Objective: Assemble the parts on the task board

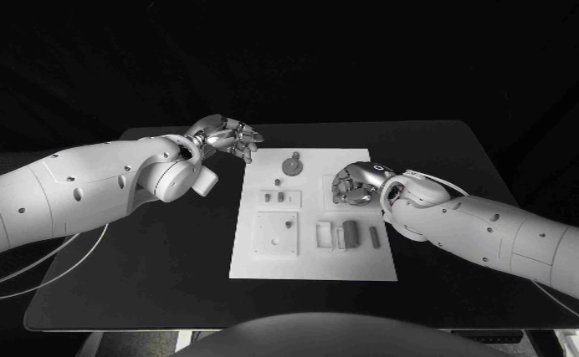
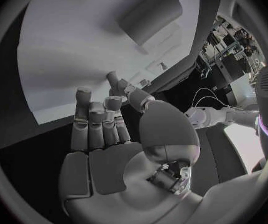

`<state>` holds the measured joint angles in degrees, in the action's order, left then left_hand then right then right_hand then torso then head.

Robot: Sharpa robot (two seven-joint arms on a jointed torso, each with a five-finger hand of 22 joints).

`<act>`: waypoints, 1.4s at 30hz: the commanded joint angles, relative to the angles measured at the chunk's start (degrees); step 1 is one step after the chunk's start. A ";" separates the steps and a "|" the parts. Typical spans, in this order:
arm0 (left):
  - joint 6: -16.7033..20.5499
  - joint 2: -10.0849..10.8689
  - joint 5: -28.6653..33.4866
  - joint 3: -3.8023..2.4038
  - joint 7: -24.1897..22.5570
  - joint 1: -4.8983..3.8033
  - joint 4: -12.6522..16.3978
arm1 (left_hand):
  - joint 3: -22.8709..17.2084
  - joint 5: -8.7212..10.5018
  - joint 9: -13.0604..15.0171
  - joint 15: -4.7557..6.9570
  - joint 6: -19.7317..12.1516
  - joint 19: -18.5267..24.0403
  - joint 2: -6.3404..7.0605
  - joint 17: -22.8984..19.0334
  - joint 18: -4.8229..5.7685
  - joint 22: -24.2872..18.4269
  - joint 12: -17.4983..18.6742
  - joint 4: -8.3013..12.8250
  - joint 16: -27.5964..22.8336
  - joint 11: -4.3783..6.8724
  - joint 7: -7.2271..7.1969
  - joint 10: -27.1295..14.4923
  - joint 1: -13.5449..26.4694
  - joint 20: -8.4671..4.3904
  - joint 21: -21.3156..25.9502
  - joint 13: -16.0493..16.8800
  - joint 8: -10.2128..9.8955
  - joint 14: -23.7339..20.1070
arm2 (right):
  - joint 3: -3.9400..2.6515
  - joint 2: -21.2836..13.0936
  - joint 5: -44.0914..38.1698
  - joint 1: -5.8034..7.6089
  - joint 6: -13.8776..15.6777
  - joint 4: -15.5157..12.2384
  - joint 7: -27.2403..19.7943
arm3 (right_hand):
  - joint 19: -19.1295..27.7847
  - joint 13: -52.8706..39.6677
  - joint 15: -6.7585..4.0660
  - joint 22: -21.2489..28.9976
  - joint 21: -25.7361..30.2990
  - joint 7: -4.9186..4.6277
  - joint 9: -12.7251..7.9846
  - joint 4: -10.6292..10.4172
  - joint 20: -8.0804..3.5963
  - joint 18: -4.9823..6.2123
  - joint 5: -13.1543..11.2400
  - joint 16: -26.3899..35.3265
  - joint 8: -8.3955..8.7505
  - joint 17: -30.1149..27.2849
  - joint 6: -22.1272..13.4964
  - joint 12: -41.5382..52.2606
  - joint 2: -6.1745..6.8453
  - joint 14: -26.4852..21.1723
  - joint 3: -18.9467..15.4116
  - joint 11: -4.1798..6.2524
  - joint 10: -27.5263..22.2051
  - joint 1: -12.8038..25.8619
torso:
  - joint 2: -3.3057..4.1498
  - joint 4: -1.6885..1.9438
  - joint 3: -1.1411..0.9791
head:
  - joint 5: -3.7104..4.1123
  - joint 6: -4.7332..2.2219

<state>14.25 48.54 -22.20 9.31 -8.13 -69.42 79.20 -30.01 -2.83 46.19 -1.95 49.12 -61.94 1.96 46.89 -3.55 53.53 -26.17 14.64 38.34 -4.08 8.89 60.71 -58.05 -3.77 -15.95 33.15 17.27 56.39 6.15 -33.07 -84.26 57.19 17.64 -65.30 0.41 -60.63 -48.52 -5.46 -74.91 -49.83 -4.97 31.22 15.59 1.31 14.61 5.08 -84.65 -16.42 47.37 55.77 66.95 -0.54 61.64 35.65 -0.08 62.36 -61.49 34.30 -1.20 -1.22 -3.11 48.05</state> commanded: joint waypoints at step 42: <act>-0.55 0.07 0.00 -0.05 0.43 -0.07 -0.10 | 0.38 -0.27 -0.48 -0.18 0.31 -0.15 -0.33 -0.21 -0.66 -0.14 0.50 -0.14 0.11 -0.08 0.03 -0.28 0.32 0.24 0.52 0.00 -0.43 -0.38 | -1.16 -3.44 0.01 2.18 -0.24 -12.09 -1.15 | -0.62 -0.02 -0.63 -0.97 -0.67 -0.69 1.25 0.58 -0.42 0.39 -0.21 0.04 -0.98 -0.04 2.53 -0.48 -0.77 0.37 2.27 0.77 0.61 1.34 | -0.03 -0.02 0.00 | -0.19 0.00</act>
<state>13.97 48.67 -22.23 9.31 -7.22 -69.43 79.08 -29.86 -2.83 45.78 -1.95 49.11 -61.94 1.96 46.74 -3.07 53.49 -25.95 14.49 38.34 -4.08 8.88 60.71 -58.05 -3.77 -15.73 33.14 17.03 56.39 4.97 -36.71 -82.98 59.44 18.19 -76.73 -0.07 -61.03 -48.53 -5.58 -74.91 -50.11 -4.97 31.17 16.30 0.92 14.20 4.60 -84.65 -16.44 47.38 55.78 66.73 -1.35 61.99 37.57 0.31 62.77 -60.64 34.28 -1.25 -1.19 -3.18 48.09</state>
